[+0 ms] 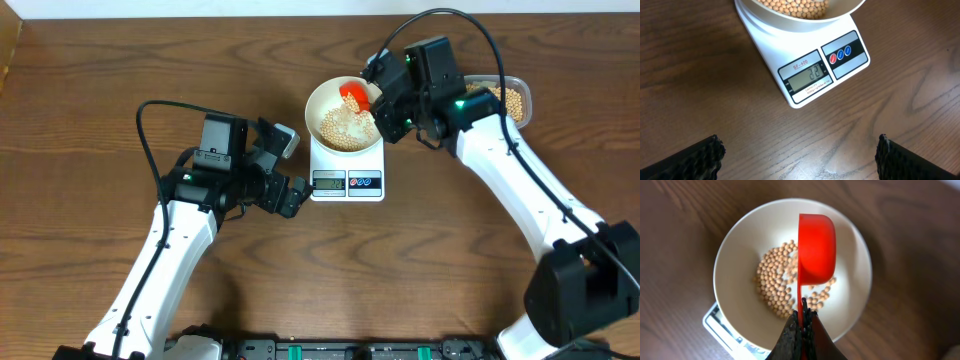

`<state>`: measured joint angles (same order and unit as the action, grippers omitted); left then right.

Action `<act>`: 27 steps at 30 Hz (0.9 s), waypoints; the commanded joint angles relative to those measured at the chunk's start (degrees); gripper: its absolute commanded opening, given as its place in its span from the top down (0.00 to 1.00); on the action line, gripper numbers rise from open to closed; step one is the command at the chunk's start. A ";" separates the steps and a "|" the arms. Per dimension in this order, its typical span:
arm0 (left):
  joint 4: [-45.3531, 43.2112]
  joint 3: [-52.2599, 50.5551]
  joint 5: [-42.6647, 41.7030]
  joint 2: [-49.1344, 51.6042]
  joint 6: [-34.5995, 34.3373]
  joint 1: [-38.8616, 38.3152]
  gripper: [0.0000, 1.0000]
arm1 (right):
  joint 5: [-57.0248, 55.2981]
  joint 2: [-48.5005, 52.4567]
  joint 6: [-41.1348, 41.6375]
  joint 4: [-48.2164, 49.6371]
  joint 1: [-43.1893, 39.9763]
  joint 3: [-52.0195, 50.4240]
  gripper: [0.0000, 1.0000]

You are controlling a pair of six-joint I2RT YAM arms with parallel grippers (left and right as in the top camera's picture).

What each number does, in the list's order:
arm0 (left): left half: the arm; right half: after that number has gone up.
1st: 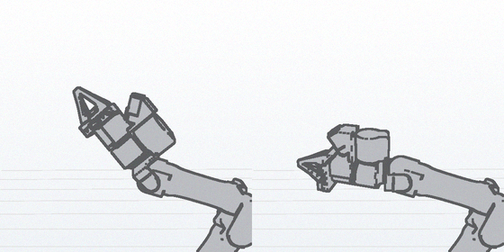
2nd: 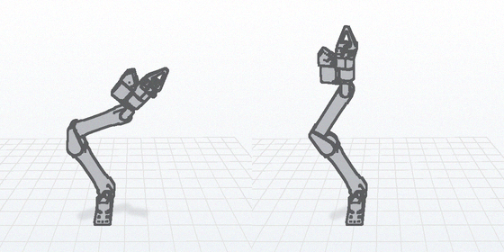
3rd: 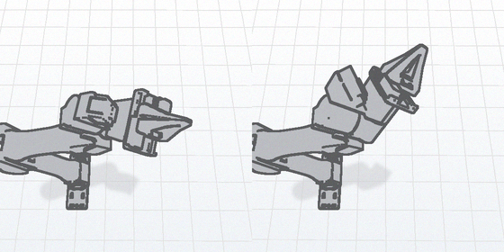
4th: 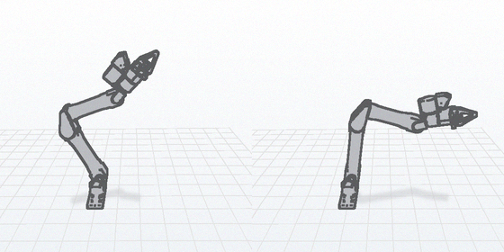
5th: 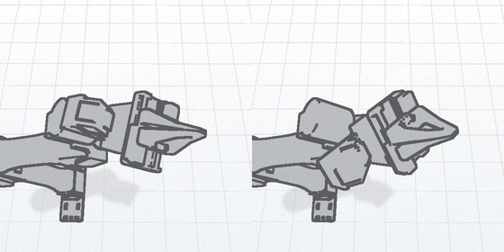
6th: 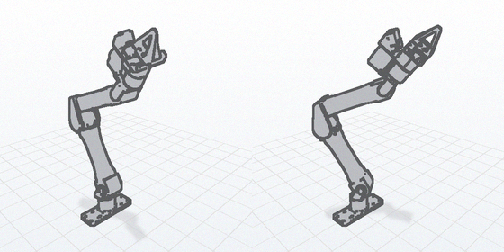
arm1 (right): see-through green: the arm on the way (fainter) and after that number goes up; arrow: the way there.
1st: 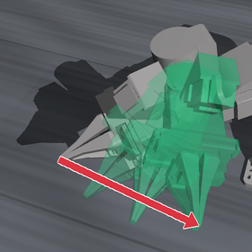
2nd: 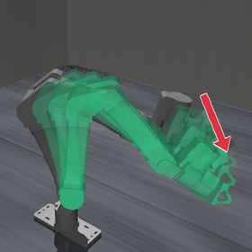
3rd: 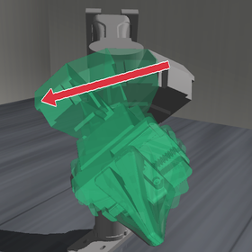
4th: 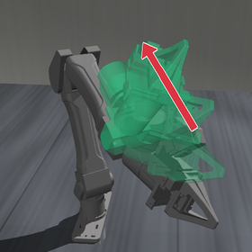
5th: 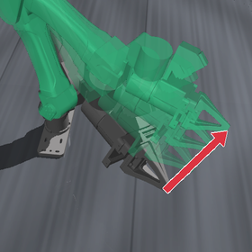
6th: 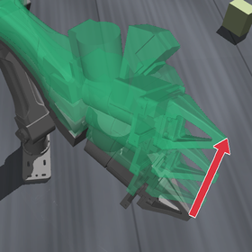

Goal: Scoop item into bowl and weigh 50g on scale
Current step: 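Tip the red scoop to pour soybeans into the bowl, then carry the empty red scoop right to the soybean tub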

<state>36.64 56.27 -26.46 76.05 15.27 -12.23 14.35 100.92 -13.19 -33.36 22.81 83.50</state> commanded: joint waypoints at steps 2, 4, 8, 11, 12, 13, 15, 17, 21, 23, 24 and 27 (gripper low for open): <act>0.02 1.07 0.13 -0.48 0.35 -0.07 0.01 | -7.56 -3.10 -5.01 0.31 2.05 0.07 0.99; 0.02 1.07 0.13 -0.48 0.35 -0.07 0.01 | -8.87 -3.21 -6.10 0.42 2.80 0.07 0.99; 0.02 1.07 0.13 -0.48 0.35 -0.07 0.01 | -11.32 -3.21 -6.99 0.35 4.09 0.07 0.99; 0.02 1.07 0.13 -0.48 0.35 -0.07 0.01 | -13.20 -3.26 -7.82 0.39 5.18 0.07 0.99; 0.02 1.07 0.13 -0.48 0.37 -0.07 0.01 | -13.90 -3.32 -8.20 0.39 5.53 0.07 0.99; 0.02 1.07 0.13 -0.48 0.35 -0.07 0.01 | -14.51 -3.34 -8.35 0.42 5.90 0.07 0.99; 0.02 1.07 0.13 -0.48 0.35 -0.07 0.01 | -15.61 -3.58 -8.35 0.42 6.56 0.07 0.99; 0.02 1.07 0.13 -0.48 0.37 -0.07 0.01 | -16.50 -3.93 -8.70 0.39 7.13 0.07 0.99; 0.02 1.07 0.13 -0.48 0.35 -0.07 0.01 | -19.85 -4.59 -9.84 0.42 8.13 0.07 0.99; 0.02 1.07 0.13 -0.48 0.37 -0.07 0.01 | -21.09 -4.83 -9.84 0.37 8.44 0.07 0.99; 0.02 1.07 0.13 -0.48 0.35 -0.07 0.01 | -21.33 -4.92 -9.81 0.35 8.55 0.07 0.99; 0.02 1.07 0.13 -0.48 0.35 -0.07 0.01 | -21.29 -5.27 -7.21 0.35 8.59 0.07 0.99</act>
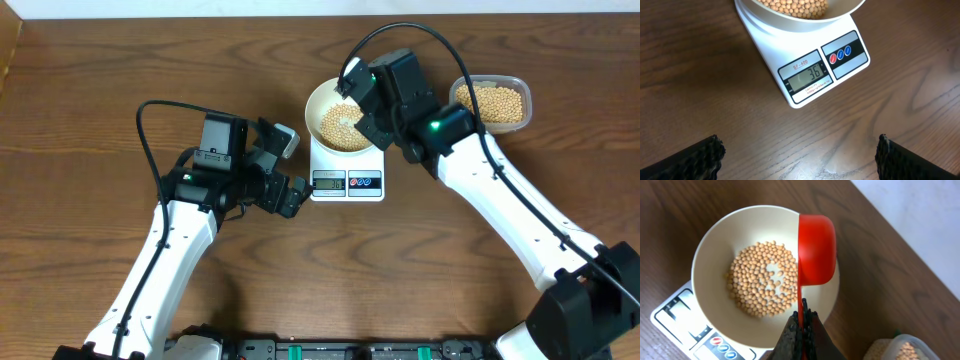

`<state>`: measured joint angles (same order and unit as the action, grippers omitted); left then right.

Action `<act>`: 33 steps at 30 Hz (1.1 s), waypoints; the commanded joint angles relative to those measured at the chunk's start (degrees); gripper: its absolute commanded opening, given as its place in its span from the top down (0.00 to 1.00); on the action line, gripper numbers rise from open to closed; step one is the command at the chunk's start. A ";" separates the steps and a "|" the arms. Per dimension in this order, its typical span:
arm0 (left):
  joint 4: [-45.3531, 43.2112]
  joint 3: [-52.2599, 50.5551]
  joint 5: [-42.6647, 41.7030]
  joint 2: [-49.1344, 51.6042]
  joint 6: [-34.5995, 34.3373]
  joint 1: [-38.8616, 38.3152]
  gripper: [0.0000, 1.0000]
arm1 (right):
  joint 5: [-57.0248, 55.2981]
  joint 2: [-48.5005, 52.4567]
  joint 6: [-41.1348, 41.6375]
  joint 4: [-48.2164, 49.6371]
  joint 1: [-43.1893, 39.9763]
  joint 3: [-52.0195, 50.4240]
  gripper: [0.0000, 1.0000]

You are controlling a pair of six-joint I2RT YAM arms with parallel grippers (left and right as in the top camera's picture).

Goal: Scoop item into bowl and weigh 50g on scale
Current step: 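Carry the empty red scoop right to the soybean tub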

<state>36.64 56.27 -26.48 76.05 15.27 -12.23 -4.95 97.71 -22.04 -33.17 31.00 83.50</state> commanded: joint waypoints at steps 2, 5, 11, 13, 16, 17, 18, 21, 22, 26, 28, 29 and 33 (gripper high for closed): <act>0.02 1.07 0.15 -0.48 0.35 -0.07 0.01 | -1.90 -2.34 6.12 0.13 0.15 0.07 0.99; 0.02 1.07 0.15 -0.48 0.35 -0.07 0.01 | 1.18 -3.26 10.14 0.02 -0.87 0.07 0.99; 0.02 1.07 0.15 -0.46 0.35 -0.07 0.01 | 17.29 -6.69 18.40 -0.26 -8.96 0.07 0.99; 0.02 1.07 0.15 -0.48 0.35 -0.07 0.01 | 21.73 -7.96 21.07 -0.96 -12.98 0.07 0.99; 0.02 1.07 0.15 -0.48 0.35 -0.07 0.01 | 27.39 -9.51 22.95 -2.89 -19.67 0.07 0.99; 0.02 1.07 0.15 -0.48 0.37 -0.07 0.01 | 28.52 -9.88 23.39 -3.85 -22.01 0.07 0.99; 0.02 1.07 0.15 -0.48 0.35 -0.07 0.01 | 28.70 -10.08 24.15 -5.03 -24.22 0.07 0.99; 0.02 1.07 0.15 -0.46 0.35 -0.07 0.01 | 28.63 -10.05 24.33 -8.76 -29.22 0.07 0.99; 0.02 1.07 0.15 -0.48 0.35 -0.07 0.01 | 28.24 -9.99 23.85 -10.32 -30.84 0.07 0.99; 0.02 1.07 0.15 -0.48 0.35 -0.07 0.01 | 24.61 -9.90 21.84 -14.56 -35.17 0.04 0.99; 0.02 1.07 0.15 -0.46 0.37 -0.07 0.01 | 21.42 -9.68 21.73 -15.63 -36.00 0.04 0.99; 0.02 1.07 0.15 -0.48 0.37 -0.07 0.01 | 19.67 -9.33 21.53 -16.06 -36.24 0.04 0.99; 0.02 1.07 0.15 -0.48 0.37 -0.07 0.01 | 17.27 -7.48 21.53 -16.52 -36.28 0.00 0.99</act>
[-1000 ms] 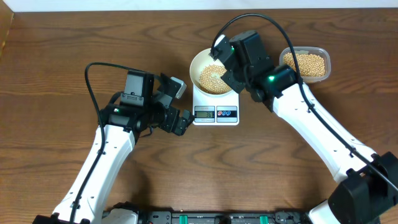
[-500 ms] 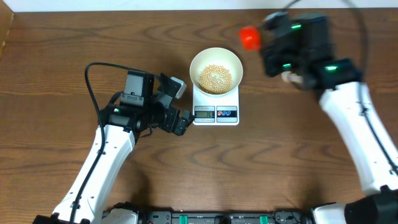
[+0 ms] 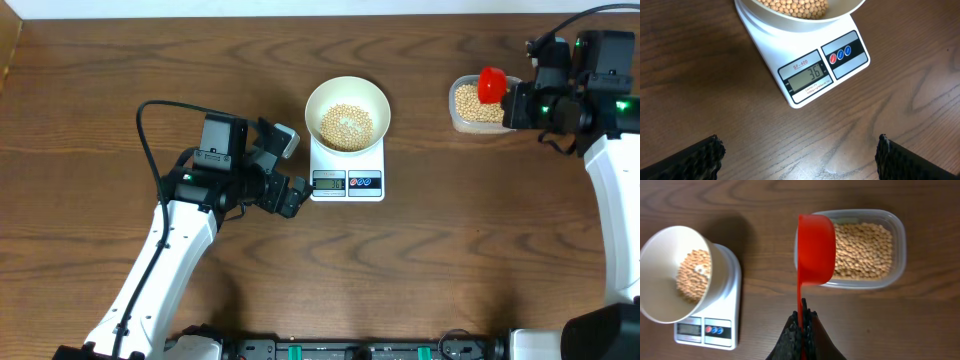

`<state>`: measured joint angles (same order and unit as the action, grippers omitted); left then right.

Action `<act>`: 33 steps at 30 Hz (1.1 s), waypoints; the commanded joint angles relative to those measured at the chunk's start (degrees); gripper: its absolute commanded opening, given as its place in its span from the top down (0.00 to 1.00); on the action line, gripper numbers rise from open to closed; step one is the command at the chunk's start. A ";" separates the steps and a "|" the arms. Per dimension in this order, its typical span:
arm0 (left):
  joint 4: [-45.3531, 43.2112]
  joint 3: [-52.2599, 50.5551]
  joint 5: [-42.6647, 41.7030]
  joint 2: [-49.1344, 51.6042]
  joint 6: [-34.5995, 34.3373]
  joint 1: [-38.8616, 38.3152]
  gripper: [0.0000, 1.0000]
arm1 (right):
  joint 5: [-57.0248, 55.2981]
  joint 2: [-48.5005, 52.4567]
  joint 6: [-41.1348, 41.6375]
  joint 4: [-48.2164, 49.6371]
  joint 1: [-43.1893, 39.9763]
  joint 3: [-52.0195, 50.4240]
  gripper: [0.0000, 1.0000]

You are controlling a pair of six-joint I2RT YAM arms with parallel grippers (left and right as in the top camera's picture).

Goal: Scoop item into bowl and weigh 50g on scale
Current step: 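Carry the empty red scoop right to the soybean tub, then dip the red scoop into the soybean tub and scoop beans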

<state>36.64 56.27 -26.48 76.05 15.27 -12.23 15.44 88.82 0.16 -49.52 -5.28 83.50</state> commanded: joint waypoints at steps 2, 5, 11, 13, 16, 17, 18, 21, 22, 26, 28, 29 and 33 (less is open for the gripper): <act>0.02 1.07 0.15 -0.46 0.37 -0.07 0.01 | -4.39 2.86 -0.52 -0.17 -0.04 0.00 0.99; 0.02 1.07 0.15 -0.48 0.35 -0.07 0.01 | -5.99 4.79 0.72 -0.15 -0.04 0.00 0.99; 0.02 1.07 0.15 -0.48 0.35 -0.07 0.01 | -9.22 8.00 1.51 -0.04 -0.04 0.00 0.99; 0.02 1.07 0.15 -0.48 0.35 -0.07 0.01 | -9.33 9.25 1.51 0.07 -0.04 0.00 0.99; 0.02 1.07 0.15 -0.46 0.35 -0.07 0.01 | -9.11 11.43 1.53 0.44 0.07 0.00 0.99; 0.02 1.07 0.15 -0.46 0.35 -0.07 0.01 | -9.05 11.96 1.60 0.52 0.07 0.00 0.99; 0.02 1.07 0.15 -0.48 0.35 -0.07 0.01 | -9.09 12.50 2.03 0.68 0.07 0.00 0.99; 0.02 1.07 0.15 -0.48 0.35 -0.07 0.01 | -7.74 13.73 2.84 1.79 0.04 0.00 0.99; 0.02 1.07 0.15 -0.48 0.35 -0.07 0.01 | -6.71 14.08 2.91 2.32 0.04 0.00 0.99; 0.02 1.07 0.15 -0.48 0.35 -0.07 0.01 | -5.09 15.28 5.79 4.28 -0.04 0.00 0.99; 0.02 1.07 0.15 -0.48 0.35 -0.07 0.01 | -3.63 16.15 6.49 5.14 -0.04 0.00 0.99; 0.02 1.07 0.15 -0.48 0.35 -0.07 0.01 | -2.58 16.50 6.78 5.40 -0.04 0.00 0.99; 0.02 1.07 0.15 -0.48 0.35 -0.07 0.01 | 0.20 18.34 9.11 5.73 -0.22 0.00 0.99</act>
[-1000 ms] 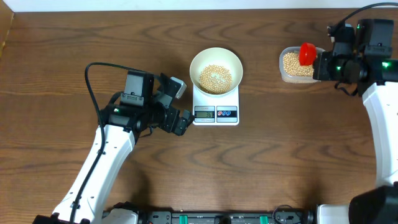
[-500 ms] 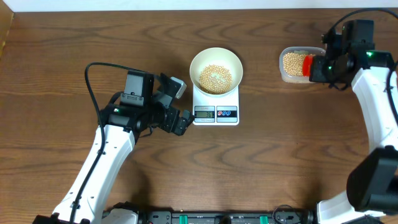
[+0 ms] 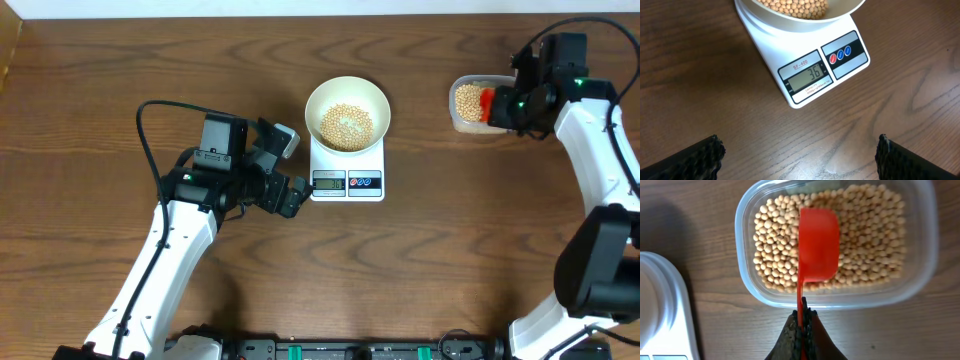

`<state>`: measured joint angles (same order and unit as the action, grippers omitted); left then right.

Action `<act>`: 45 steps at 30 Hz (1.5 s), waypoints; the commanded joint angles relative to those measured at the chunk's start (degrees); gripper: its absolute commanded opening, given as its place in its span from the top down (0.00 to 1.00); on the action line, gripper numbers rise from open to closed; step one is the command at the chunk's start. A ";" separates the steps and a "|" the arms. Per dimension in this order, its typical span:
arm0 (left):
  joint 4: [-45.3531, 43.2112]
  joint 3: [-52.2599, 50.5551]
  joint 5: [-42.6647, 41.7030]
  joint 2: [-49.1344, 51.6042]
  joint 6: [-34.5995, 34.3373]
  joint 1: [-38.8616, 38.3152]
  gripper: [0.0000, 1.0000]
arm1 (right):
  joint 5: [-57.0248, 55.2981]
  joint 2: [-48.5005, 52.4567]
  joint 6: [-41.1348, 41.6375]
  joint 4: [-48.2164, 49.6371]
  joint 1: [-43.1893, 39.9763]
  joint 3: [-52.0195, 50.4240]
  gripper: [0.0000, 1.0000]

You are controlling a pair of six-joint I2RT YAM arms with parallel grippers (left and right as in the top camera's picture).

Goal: Scoop item into bowl and weigh 50g on scale
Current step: 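Dip the red scoop into the soybean tub and scoop beans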

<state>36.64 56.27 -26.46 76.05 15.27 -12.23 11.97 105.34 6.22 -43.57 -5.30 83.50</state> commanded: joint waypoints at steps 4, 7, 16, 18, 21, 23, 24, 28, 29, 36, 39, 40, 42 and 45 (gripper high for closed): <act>0.02 1.07 0.13 -0.46 0.37 -0.07 0.01 | 8.94 2.97 5.40 0.81 -1.36 0.00 0.99; 0.02 1.07 0.13 -0.48 0.35 -0.07 0.01 | 11.10 2.99 6.01 0.87 -2.93 0.00 0.99; 0.02 1.07 0.13 -0.48 0.35 -0.07 0.01 | 19.56 2.89 5.68 0.66 -8.44 0.00 0.99; 0.02 1.07 0.13 -0.48 0.37 -0.07 0.01 | 20.70 2.89 5.49 0.42 -9.44 0.00 0.99; 0.02 1.07 0.13 -0.48 0.35 -0.07 0.01 | 21.05 2.75 4.85 0.26 -10.71 0.00 0.99; 0.02 1.07 0.13 -0.48 0.35 -0.07 0.01 | 21.00 2.43 4.37 0.31 -11.37 0.02 0.99; 0.02 1.07 0.13 -0.48 0.35 -0.07 0.01 | 21.00 2.16 3.85 0.33 -11.58 0.02 0.99; 0.04 1.07 0.13 -0.48 0.35 -0.07 0.01 | 21.00 0.72 2.47 0.31 -12.28 0.04 0.99; 0.02 1.07 0.13 -0.48 0.35 -0.07 0.01 | 21.03 0.33 2.47 0.17 -12.44 0.04 0.99; 0.02 1.07 0.13 -0.46 0.35 -0.07 0.01 | 28.89 -0.39 1.79 -0.11 -14.29 0.04 0.99; 0.02 1.07 0.13 -0.48 0.35 -0.07 0.01 | 32.13 -0.39 1.79 0.35 -15.72 0.04 0.99; 0.02 1.07 0.13 -0.48 0.35 -0.07 0.01 | 33.24 -0.39 1.79 0.52 -16.28 0.04 0.99; 0.02 1.07 0.13 -0.48 0.35 -0.07 0.01 | 34.88 -0.39 1.81 0.76 -17.22 0.04 0.99; 0.02 1.07 0.13 -0.46 0.35 -0.07 0.01 | 38.47 -0.39 1.16 1.01 -18.51 0.04 0.99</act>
<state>36.64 56.27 -26.46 76.05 15.27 -12.23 43.92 106.85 8.73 -42.72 -22.76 83.50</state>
